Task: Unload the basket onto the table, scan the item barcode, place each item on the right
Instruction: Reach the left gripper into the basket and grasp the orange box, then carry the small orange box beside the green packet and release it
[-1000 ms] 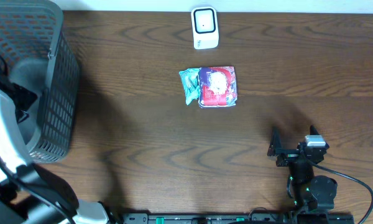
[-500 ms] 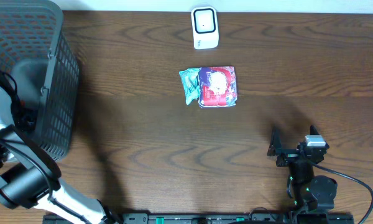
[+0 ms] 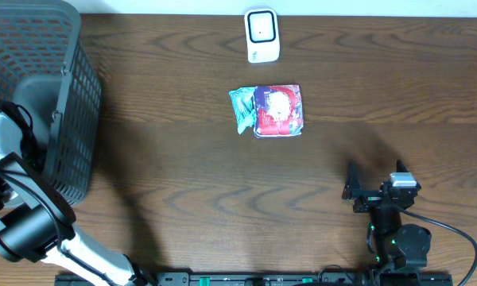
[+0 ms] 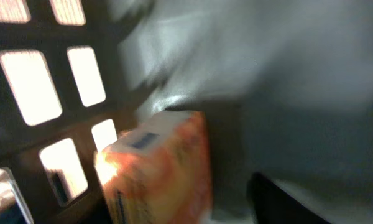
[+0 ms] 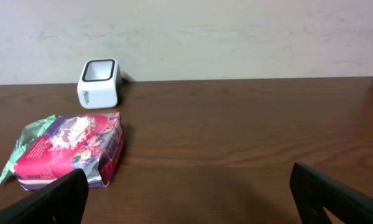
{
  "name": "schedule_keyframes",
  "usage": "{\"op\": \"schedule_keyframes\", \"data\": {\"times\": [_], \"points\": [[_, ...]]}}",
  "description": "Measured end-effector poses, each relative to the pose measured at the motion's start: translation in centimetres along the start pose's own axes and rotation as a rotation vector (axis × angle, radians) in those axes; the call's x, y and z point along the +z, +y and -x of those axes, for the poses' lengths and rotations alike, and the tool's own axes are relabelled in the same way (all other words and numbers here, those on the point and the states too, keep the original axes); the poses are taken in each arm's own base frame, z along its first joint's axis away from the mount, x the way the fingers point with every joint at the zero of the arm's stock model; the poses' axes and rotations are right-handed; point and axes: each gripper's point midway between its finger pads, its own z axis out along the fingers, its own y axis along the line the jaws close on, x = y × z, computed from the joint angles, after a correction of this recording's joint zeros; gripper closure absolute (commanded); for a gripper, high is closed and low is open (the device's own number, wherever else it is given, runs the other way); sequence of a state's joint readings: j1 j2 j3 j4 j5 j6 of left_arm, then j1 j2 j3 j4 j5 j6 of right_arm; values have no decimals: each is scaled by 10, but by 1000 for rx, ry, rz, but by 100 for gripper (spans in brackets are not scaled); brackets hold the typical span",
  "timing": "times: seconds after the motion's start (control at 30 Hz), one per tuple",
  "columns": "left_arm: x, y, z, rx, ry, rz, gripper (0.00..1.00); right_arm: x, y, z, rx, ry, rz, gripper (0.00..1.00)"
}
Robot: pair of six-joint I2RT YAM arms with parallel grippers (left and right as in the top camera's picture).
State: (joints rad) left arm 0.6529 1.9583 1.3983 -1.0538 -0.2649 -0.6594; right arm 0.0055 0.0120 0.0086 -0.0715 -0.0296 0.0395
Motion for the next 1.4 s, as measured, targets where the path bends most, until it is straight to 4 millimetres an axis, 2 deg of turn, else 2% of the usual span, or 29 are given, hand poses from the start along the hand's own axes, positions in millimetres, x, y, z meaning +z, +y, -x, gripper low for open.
{"op": "schedule_keyframes", "data": {"times": [0.03,0.07,0.37,0.47,0.53,0.63,0.7,0.8,0.87,0.97,1.03,1.17,1.27,1.4], "points": [[2,0,-2,-4,4,2,87,0,0,0,0,0,0,1],[4,1,-3,0,6,6,92,0,0,0,0,0,0,1],[1,3,-4,12,15,13,93,0,0,0,0,0,0,1],[-11,1,5,-1,-13,-12,93,0,0,0,0,0,0,1],[-26,-1,14,-19,-51,-48,92,0,0,0,0,0,0,1],[-68,0,32,-66,-157,-144,93,0,0,0,0,0,0,1],[-106,4,48,-111,-259,-235,92,0,0,0,0,0,0,1],[-174,17,64,-187,-434,-402,92,0,0,0,0,0,0,1],[-218,29,64,-223,-528,-524,92,0,0,0,0,0,0,1],[-271,39,55,-237,-617,-713,92,0,0,0,0,0,0,1],[-308,39,43,-209,-655,-869,92,0,0,0,0,0,0,1],[-346,22,12,-100,-650,-1048,92,0,0,0,0,0,0,1],[-363,-6,-26,41,-593,-1149,92,0,0,0,0,0,0,1],[-377,-47,-85,281,-525,-1224,92,0,0,0,0,0,0,1]]}}
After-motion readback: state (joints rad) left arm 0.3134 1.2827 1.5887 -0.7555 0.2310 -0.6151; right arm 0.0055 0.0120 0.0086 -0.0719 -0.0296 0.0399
